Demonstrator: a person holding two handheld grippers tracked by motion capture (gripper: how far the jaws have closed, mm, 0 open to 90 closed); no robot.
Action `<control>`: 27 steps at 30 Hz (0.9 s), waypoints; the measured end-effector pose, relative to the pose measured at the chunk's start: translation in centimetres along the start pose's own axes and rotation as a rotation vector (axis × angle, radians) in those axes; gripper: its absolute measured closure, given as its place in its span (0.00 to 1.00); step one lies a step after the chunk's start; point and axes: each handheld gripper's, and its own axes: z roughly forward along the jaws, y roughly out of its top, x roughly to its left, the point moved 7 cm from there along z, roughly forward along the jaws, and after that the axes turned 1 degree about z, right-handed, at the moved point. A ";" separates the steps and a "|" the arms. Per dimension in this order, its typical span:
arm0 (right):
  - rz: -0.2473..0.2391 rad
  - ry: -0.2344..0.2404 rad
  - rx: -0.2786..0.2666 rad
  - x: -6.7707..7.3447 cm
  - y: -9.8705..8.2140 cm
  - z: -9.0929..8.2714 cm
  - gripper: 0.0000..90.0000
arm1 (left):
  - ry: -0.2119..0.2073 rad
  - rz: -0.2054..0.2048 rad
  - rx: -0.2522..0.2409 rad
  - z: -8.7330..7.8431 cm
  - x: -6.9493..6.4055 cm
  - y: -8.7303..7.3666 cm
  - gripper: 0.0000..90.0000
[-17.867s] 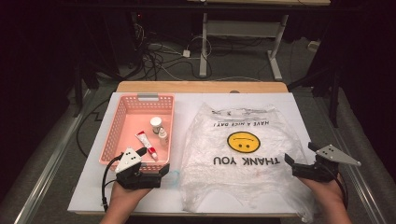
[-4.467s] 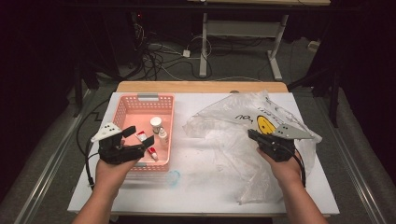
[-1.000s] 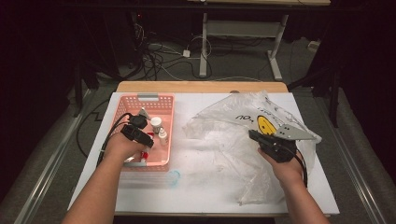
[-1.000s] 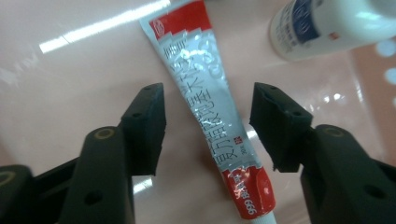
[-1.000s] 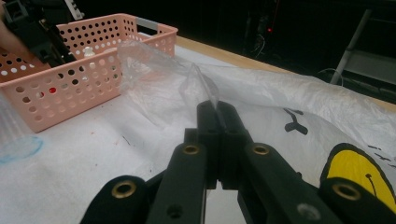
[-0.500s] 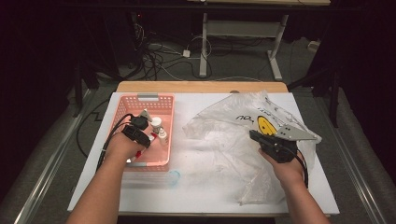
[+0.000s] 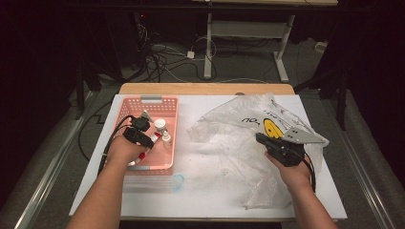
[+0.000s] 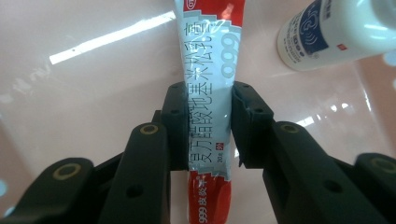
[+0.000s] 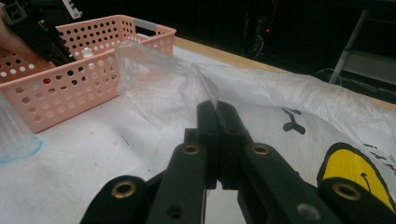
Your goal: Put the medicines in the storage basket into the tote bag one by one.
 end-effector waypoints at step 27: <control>0.002 -0.003 -0.014 -0.1 0.2 -0.3 1.00 | -0.037 -0.005 -0.352 -5.2 0.1 -1.7 0.76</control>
